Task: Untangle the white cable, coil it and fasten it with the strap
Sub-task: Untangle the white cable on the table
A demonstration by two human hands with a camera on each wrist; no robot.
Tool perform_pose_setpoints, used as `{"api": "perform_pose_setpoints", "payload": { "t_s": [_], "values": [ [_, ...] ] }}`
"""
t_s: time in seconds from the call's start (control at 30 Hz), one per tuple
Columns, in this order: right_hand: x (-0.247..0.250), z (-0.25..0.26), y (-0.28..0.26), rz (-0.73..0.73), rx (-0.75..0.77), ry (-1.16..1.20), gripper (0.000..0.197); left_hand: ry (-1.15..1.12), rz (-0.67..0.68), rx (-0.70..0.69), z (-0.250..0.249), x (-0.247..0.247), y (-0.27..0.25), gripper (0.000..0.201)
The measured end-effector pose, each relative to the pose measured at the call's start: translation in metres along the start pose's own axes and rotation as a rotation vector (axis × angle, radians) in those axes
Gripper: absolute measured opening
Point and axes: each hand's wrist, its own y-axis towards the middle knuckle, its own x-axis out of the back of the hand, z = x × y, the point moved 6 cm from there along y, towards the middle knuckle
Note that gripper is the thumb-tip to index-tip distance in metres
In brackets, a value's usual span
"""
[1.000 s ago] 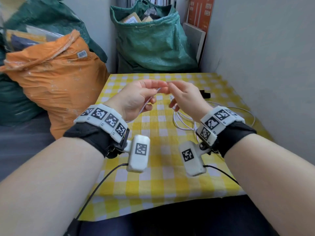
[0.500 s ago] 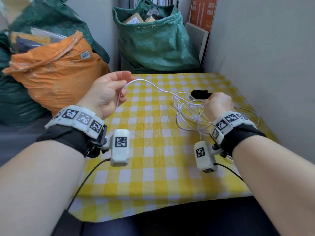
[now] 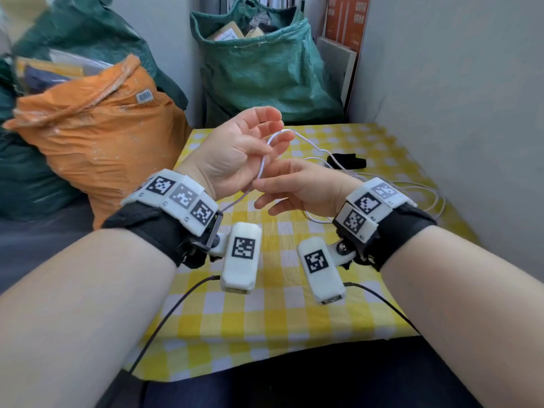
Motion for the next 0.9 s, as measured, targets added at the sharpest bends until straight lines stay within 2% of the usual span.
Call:
{"api": "perform_pose_setpoints", "payload": {
  "t_s": [0.17,0.23,0.3,0.33,0.43,0.5,0.57,0.6,0.7,0.83,0.9],
  "values": [
    [-0.004,0.0,-0.003,0.072,-0.006,0.008,0.021,0.14,-0.029,-0.032,-0.002,0.005,-0.002,0.042],
    [-0.002,0.002,-0.003,0.023,-0.003,0.062,0.023,0.207,-0.078,-0.015,-0.001,0.011,-0.002,0.039],
    [0.011,0.005,-0.003,-0.14,0.028,0.179,0.021,0.326,-0.107,0.095,0.005,0.02,-0.004,0.035],
    [0.022,0.006,-0.004,-0.252,0.052,0.266,0.019,0.397,-0.091,0.206,0.012,0.024,-0.007,0.037],
    [0.066,0.006,-0.014,-0.635,0.156,0.407,0.02,0.646,0.087,0.559,0.033,0.036,-0.028,0.031],
    [0.097,-0.002,-0.023,-0.875,0.183,0.246,0.025,0.753,0.162,0.635,0.038,0.045,-0.036,0.023],
    [0.119,-0.008,-0.034,-1.068,0.124,-0.117,0.029,0.857,0.107,0.616,0.033,0.062,-0.034,0.021],
    [0.125,-0.01,-0.038,-1.113,0.086,-0.294,0.029,0.943,0.07,0.605,0.029,0.07,-0.033,0.022],
    [0.129,-0.014,-0.044,-1.101,-0.003,-0.534,0.03,1.119,0.03,0.645,0.022,0.079,-0.03,0.024],
    [0.119,-0.022,-0.031,-0.956,-0.057,-0.531,0.031,0.936,-0.058,0.545,0.021,0.058,-0.023,0.029],
    [0.113,-0.024,-0.026,-0.919,-0.11,-0.585,0.032,0.837,-0.04,0.486,0.024,0.047,-0.018,0.031]
  ]
}}
